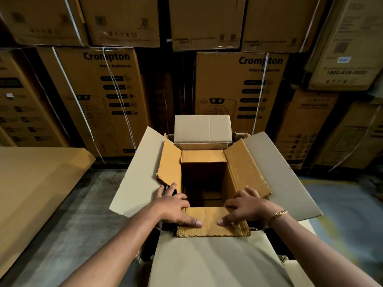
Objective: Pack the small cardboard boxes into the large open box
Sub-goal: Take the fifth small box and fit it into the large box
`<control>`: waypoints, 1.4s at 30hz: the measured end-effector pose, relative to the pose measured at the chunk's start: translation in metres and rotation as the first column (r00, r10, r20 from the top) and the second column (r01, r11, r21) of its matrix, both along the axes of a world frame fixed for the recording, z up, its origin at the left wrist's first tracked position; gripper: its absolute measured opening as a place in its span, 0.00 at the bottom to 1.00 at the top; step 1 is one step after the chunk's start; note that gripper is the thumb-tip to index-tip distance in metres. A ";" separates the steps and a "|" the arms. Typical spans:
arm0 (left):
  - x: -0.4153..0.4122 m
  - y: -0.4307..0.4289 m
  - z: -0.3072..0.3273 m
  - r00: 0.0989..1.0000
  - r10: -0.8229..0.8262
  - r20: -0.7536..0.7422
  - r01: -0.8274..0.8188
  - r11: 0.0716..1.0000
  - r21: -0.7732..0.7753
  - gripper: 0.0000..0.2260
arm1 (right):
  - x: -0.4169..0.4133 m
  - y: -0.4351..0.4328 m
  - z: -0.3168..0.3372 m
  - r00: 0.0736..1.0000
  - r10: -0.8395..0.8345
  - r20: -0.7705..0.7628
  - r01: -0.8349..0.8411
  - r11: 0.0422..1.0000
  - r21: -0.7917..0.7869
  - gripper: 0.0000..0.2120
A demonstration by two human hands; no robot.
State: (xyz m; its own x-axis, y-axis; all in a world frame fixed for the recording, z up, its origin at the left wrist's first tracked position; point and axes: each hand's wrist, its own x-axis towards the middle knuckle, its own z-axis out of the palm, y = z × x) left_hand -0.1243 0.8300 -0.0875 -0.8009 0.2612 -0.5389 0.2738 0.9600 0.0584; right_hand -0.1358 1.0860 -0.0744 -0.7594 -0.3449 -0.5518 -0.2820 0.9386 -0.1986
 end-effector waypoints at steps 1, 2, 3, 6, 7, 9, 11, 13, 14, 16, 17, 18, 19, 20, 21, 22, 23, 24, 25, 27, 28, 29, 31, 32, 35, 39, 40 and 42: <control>0.001 -0.001 0.000 1.000 -0.014 0.004 0.014 1.000 0.000 0.44 | 0.004 -0.003 -0.005 1.000 0.014 -0.025 -0.014 1.000 0.007 0.38; 0.002 -0.001 0.000 1.000 -0.021 0.006 0.021 1.000 0.001 0.42 | 0.007 -0.005 -0.010 0.998 0.029 -0.051 -0.028 1.000 0.014 0.41; 0.005 -0.001 0.001 1.000 -0.023 0.005 0.023 1.000 0.000 0.41 | 0.010 -0.008 -0.013 0.996 0.045 -0.071 -0.043 0.999 0.022 0.43; 0.015 -0.001 0.003 0.999 -0.048 0.008 0.048 0.998 -0.027 0.39 | 0.013 -0.009 -0.017 0.997 0.057 -0.054 -0.055 0.998 0.034 0.41; 0.017 -0.001 0.004 0.998 -0.059 0.004 0.059 0.998 -0.032 0.39 | 0.014 -0.008 -0.017 0.997 0.062 -0.045 -0.060 0.998 0.031 0.40; 0.021 -0.002 0.004 0.999 -0.053 0.009 0.053 0.998 -0.028 0.39 | 0.016 -0.007 -0.017 0.998 0.063 -0.001 -0.063 0.998 0.031 0.44; 0.018 0.000 0.005 0.999 -0.032 0.039 0.033 0.999 -0.035 0.40 | 0.014 -0.008 -0.017 0.996 0.080 0.036 -0.082 0.995 0.053 0.49; 0.009 0.003 0.010 0.999 -0.020 0.046 0.023 0.998 -0.059 0.41 | 0.005 -0.011 -0.013 0.994 0.086 0.064 -0.091 0.993 0.079 0.48; 0.005 0.006 0.013 1.000 -0.017 0.011 0.017 0.998 -0.058 0.40 | 0.000 -0.013 -0.010 0.995 0.084 0.048 -0.087 0.993 0.083 0.43; -0.003 0.012 0.018 0.990 -0.014 -0.141 0.008 0.999 -0.047 0.37 | -0.014 -0.019 -0.006 0.995 0.066 -0.068 -0.062 0.996 0.057 0.35; -0.006 0.016 0.020 0.971 -0.013 -0.239 0.001 0.999 -0.048 0.35 | -0.023 -0.023 -0.008 0.988 0.057 -0.143 -0.051 0.997 0.049 0.34; -0.010 0.020 0.021 0.943 -0.012 -0.331 -0.009 0.998 -0.062 0.33 | -0.031 -0.028 -0.011 0.978 0.050 -0.200 -0.041 0.998 0.049 0.35; -0.014 0.023 0.021 0.914 -0.014 -0.405 -0.024 0.996 -0.090 0.32 | -0.039 -0.034 -0.016 0.973 0.039 -0.228 -0.026 0.998 0.058 0.35; -0.019 0.026 0.021 0.889 -0.018 -0.458 -0.043 0.992 -0.122 0.31 | -0.047 -0.040 -0.020 0.972 0.027 -0.234 -0.010 0.997 0.076 0.37; -0.026 0.029 0.020 0.872 -0.016 -0.489 -0.063 0.987 -0.146 0.31 | -0.056 -0.044 -0.025 0.974 0.018 -0.227 0.005 0.995 0.099 0.38; -0.034 0.029 0.020 0.865 -0.009 -0.502 -0.080 0.985 -0.156 0.31 | -0.066 -0.048 -0.029 0.976 0.010 -0.216 0.016 0.993 0.116 0.41; -0.042 0.029 0.019 0.864 0.003 -0.504 -0.091 0.984 -0.151 0.31 | -0.075 -0.050 -0.030 0.979 -0.004 -0.204 0.028 0.993 0.111 0.43; -0.053 0.027 0.017 0.865 0.019 -0.502 -0.100 0.986 -0.135 0.31 | -0.085 -0.050 -0.029 0.981 -0.029 -0.193 0.045 0.996 0.079 0.45; -0.063 0.024 0.016 0.864 0.039 -0.501 -0.107 0.988 -0.108 0.31 | -0.095 -0.050 -0.026 0.980 -0.056 -0.191 0.063 0.998 0.031 0.46; -0.084 0.019 0.013 0.861 0.077 -0.503 -0.118 0.992 -0.051 0.31 | -0.113 -0.046 -0.018 0.965 -0.080 -0.251 0.077 0.997 -0.022 0.46; -0.096 0.016 0.011 0.860 0.084 -0.503 -0.119 0.992 -0.037 0.31 | -0.123 -0.044 -0.014 0.948 -0.074 -0.308 0.072 0.997 -0.016 0.46; -0.107 0.014 0.010 0.861 0.082 -0.503 -0.114 0.993 -0.033 0.32 | -0.132 -0.041 -0.011 0.931 -0.068 -0.359 0.070 0.998 -0.006 0.46; -0.129 0.013 0.009 0.867 0.079 -0.492 -0.109 0.994 -0.032 0.36 | -0.151 -0.036 -0.008 0.909 -0.078 -0.410 0.084 0.996 -0.003 0.46; -0.140 0.013 0.009 0.872 0.089 -0.481 -0.115 0.993 -0.026 0.38 | -0.161 -0.034 -0.007 0.904 -0.084 -0.418 0.093 0.996 0.001 0.46; -0.174 0.015 0.009 0.882 0.133 -0.452 -0.140 0.990 0.019 0.44 | -0.186 -0.031 -0.008 0.896 -0.077 -0.437 0.100 0.995 0.029 0.45; -0.211 0.014 0.000 0.876 0.197 -0.441 -0.176 0.980 0.088 0.48 | -0.210 -0.031 -0.019 0.892 -0.065 -0.446 0.084 0.996 0.023 0.45; -0.217 0.014 -0.003 0.879 0.211 -0.428 -0.190 0.977 0.092 0.48 | -0.214 -0.030 -0.023 0.891 -0.062 -0.450 0.079 0.997 0.019 0.45; -0.223 0.012 -0.013 0.885 0.203 -0.420 -0.196 0.979 0.059 0.48 | -0.220 -0.025 -0.033 0.883 -0.040 -0.468 0.064 0.997 0.037 0.47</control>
State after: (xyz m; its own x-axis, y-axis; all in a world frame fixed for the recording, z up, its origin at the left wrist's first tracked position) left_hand -0.3469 0.8419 -0.1002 -0.9876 0.0768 -0.1367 0.0783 0.9969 -0.0054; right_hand -0.3563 1.0610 -0.1075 -0.9494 -0.2790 -0.1443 -0.2808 0.9597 -0.0082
